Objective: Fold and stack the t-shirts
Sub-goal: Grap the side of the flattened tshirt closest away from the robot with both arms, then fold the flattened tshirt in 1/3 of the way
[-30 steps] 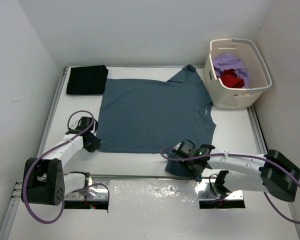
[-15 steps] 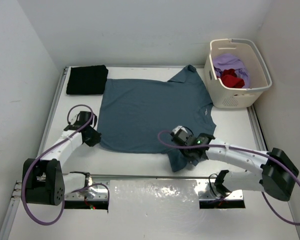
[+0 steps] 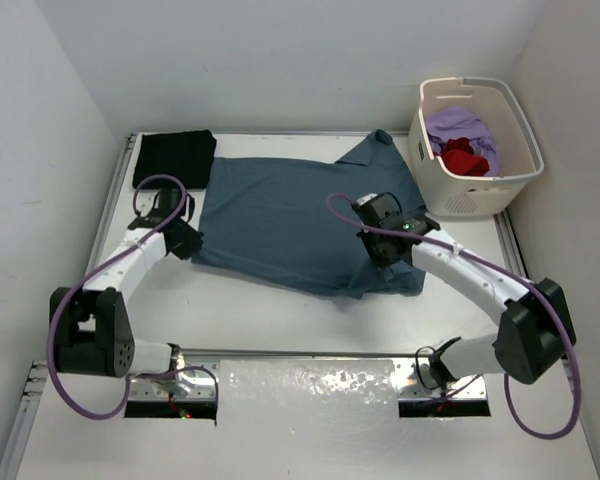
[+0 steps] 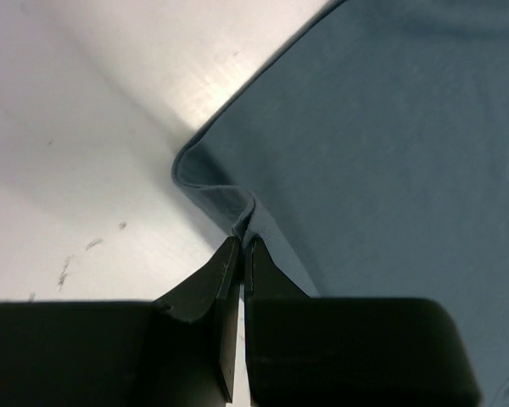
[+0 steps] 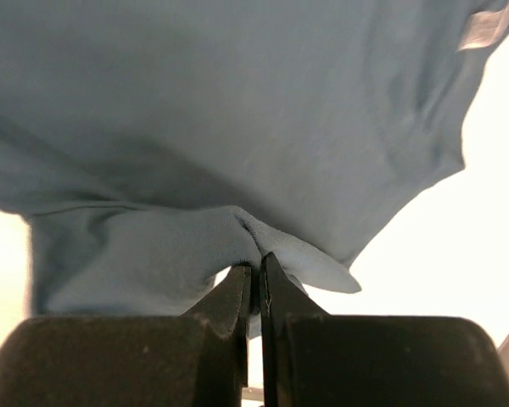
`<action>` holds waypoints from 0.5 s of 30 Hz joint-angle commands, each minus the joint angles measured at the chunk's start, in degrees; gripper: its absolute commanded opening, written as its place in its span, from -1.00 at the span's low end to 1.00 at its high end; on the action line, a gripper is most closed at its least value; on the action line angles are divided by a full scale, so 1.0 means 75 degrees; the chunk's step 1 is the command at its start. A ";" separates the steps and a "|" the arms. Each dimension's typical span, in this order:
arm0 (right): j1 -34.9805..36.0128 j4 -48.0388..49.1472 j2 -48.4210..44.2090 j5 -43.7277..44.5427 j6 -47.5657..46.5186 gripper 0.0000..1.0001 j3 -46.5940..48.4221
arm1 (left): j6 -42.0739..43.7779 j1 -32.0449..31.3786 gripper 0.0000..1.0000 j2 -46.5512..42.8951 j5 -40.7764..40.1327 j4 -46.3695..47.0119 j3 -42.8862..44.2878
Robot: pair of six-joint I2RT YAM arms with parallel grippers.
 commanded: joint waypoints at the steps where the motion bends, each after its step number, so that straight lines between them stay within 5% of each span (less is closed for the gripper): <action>1: -0.0471 0.0107 0.0289 -0.0106 -0.0327 -1.00 0.0548 | -0.0093 0.0037 -1.00 0.0329 -0.0310 0.0109 0.0657; 15: -0.1796 0.0342 0.1579 -0.0153 -0.0831 -1.00 0.2295 | -0.0093 0.0330 -1.00 0.1712 -0.0428 0.0016 0.2005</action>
